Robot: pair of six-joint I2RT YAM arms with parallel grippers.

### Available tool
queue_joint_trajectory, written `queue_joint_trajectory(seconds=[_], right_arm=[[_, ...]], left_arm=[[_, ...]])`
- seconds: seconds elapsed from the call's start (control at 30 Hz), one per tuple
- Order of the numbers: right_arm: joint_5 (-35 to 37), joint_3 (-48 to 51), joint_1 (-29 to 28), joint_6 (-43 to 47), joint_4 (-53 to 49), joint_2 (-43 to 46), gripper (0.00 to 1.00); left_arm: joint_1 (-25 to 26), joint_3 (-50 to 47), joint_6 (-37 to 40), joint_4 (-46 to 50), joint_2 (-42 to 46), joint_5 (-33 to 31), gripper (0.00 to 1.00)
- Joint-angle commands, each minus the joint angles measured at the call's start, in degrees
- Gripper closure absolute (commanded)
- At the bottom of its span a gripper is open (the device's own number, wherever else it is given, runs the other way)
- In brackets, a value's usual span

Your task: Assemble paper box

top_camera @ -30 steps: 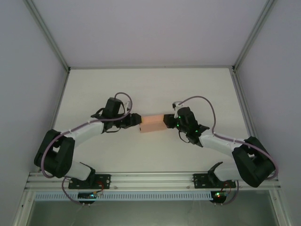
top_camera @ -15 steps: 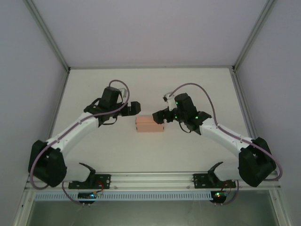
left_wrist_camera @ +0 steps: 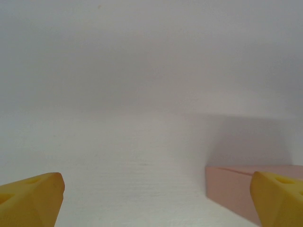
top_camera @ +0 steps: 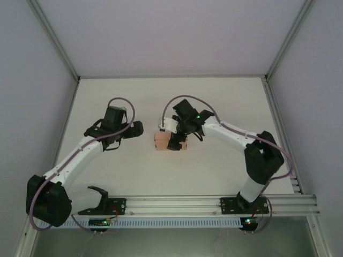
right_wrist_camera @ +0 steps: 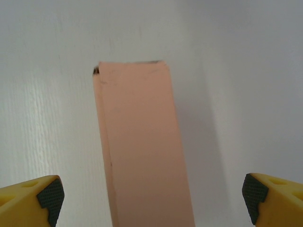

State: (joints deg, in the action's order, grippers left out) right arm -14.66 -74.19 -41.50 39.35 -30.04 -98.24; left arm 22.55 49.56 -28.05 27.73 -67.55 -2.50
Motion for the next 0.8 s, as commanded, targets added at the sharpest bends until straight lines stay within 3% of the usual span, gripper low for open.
queue_joint_trajectory(seconds=[0.0,0.23,0.37,0.43,0.57,0.77], right_arm=[[5.3,-4.3,-0.2,5.0,-7.9,-4.0,0.05],[16.1,-4.0,-1.6,2.0,-2.9,-7.7,0.15],[29.2,-1.3,-2.5,-4.8,3.7,-7.3,0.19],[34.1,-0.5,-2.8,-7.2,4.9,-7.4,0.25],[45.7,2.6,-4.5,-9.8,8.6,-7.5,0.25],[56.0,3.4,-9.7,-18.1,5.5,-7.7,0.21]], left_arm=[[-0.5,-0.9,0.3,1.6,2.0,-1.1,0.0],[-0.8,-2.5,-0.1,2.2,2.9,-1.8,0.0],[-1.0,-3.0,-0.4,2.7,3.1,-2.5,0.0],[-1.0,-3.5,-0.6,2.7,3.3,-2.6,0.0],[-1.0,-4.1,-0.8,2.5,3.5,-2.8,0.0],[-1.0,-4.6,-1.3,2.5,3.5,-2.4,0.0]])
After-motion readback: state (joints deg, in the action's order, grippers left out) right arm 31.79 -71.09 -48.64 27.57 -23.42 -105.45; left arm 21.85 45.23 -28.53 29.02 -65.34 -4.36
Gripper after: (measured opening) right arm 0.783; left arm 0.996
